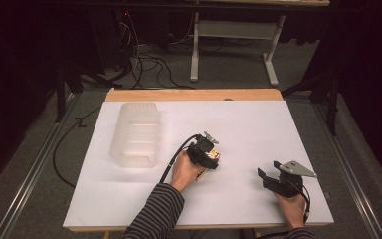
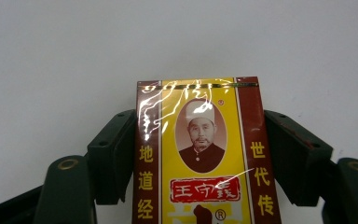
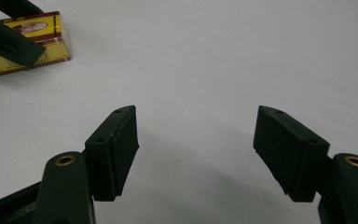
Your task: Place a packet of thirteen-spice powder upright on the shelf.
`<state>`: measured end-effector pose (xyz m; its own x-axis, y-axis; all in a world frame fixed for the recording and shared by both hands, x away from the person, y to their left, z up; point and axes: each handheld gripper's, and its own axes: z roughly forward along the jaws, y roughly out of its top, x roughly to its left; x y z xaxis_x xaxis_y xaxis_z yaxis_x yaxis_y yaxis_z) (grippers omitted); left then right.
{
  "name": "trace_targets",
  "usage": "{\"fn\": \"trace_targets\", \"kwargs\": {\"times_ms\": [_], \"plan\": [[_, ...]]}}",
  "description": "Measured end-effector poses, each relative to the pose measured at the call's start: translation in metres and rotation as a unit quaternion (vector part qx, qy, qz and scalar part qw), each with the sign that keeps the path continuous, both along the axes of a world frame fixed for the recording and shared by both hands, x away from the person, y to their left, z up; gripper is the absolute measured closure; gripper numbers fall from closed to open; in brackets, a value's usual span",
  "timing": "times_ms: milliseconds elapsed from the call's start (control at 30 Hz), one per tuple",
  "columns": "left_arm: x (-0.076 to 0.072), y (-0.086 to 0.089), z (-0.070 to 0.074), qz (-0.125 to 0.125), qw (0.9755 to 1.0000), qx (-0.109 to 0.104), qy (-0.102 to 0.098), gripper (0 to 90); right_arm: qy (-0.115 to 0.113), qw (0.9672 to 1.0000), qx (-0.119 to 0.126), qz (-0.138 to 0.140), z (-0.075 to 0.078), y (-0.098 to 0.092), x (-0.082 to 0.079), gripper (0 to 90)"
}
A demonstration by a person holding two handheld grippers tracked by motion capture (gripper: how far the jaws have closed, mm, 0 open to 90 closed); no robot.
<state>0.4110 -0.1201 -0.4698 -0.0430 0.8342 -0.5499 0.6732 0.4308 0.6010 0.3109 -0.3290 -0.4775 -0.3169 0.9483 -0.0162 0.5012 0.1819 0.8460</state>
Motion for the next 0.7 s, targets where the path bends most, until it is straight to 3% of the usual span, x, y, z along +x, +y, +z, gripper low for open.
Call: {"fn": "trace_targets", "kwargs": {"times_ms": [67, 233, 400, 433, 700], "plan": [[0.000, 0.000, 0.001, 0.001, 1.0000, 0.000, 0.004, 31.9, -0.002, 1.0000, 0.002, 0.000, 0.000, 0.000, 0.000, 31.0], [-0.004, 0.001, 0.006, -0.001, 0.9999, -0.005, -0.009, 32.6, 0.000, 1.0000, 0.001, 0.001, 0.000, 0.000, 0.000, 31.0], [-0.006, 0.004, 0.016, 0.012, 0.9995, -0.028, -0.010, 32.7, -0.002, 1.0000, 0.000, 0.000, 0.000, 0.000, 0.000, 31.1], [-0.008, 0.007, 0.019, 0.001, 0.9995, -0.025, -0.020, 32.7, 0.000, 1.0000, -0.001, -0.001, 0.000, 0.000, 0.000, 31.1], [-0.017, 0.016, 0.039, 0.001, 0.9978, -0.050, -0.043, 32.7, -0.004, 1.0000, 0.001, -0.001, 0.000, 0.000, -0.001, 31.1]]}}
